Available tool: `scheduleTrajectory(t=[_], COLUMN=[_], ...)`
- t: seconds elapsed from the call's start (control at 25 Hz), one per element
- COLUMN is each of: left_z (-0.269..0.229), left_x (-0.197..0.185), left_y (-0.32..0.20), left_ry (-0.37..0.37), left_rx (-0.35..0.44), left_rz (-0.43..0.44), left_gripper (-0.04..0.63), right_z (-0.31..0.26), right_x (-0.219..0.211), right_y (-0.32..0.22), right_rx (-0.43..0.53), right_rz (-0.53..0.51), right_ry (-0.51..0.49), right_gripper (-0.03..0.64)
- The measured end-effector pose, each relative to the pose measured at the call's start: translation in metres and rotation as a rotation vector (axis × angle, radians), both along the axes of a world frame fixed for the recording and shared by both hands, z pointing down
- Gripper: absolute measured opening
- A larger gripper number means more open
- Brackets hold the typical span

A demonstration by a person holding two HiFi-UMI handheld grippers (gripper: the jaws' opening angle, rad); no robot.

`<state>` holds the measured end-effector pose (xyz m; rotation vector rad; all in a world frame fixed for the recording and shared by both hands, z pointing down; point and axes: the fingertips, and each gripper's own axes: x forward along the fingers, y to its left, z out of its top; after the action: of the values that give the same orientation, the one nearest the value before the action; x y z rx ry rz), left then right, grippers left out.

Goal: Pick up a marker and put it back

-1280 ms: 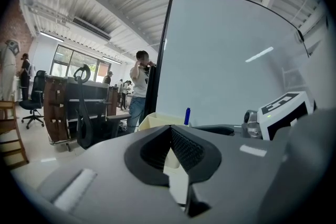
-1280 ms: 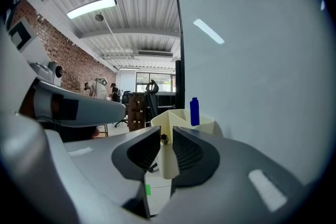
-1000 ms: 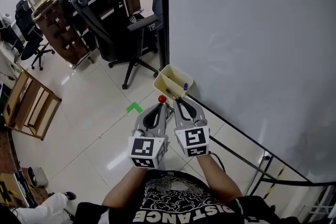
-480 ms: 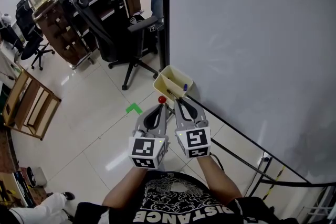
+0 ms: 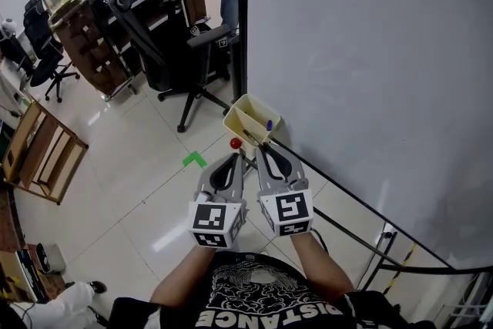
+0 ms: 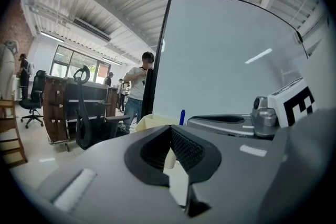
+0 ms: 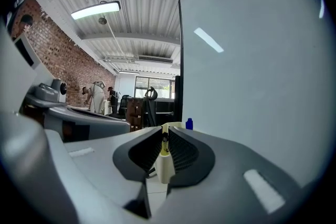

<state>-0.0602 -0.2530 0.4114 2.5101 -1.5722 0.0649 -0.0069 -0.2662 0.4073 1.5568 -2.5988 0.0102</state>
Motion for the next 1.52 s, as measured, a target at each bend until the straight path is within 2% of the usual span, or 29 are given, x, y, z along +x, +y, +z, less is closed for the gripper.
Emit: scheduleTrajectory(t=[0.92, 1.52], left_z=[-0.016, -0.022], left_x=[0.024, 0.039], left_y=[0.039, 0.054], left_ry=[0.026, -0.013], left_rx=[0.049, 0.079], left_rz=[-0.016, -0.022], left_gripper=[0.005, 0.003], right_z=[-0.041, -0.044], right_x=[0.028, 0.041], right_y=[0.059, 0.074], right_rx=[0.086, 0.102], right_rz=[-0.021, -0.045], right_ry=[-0.029, -0.038], right_gripper=[0.031, 0.031])
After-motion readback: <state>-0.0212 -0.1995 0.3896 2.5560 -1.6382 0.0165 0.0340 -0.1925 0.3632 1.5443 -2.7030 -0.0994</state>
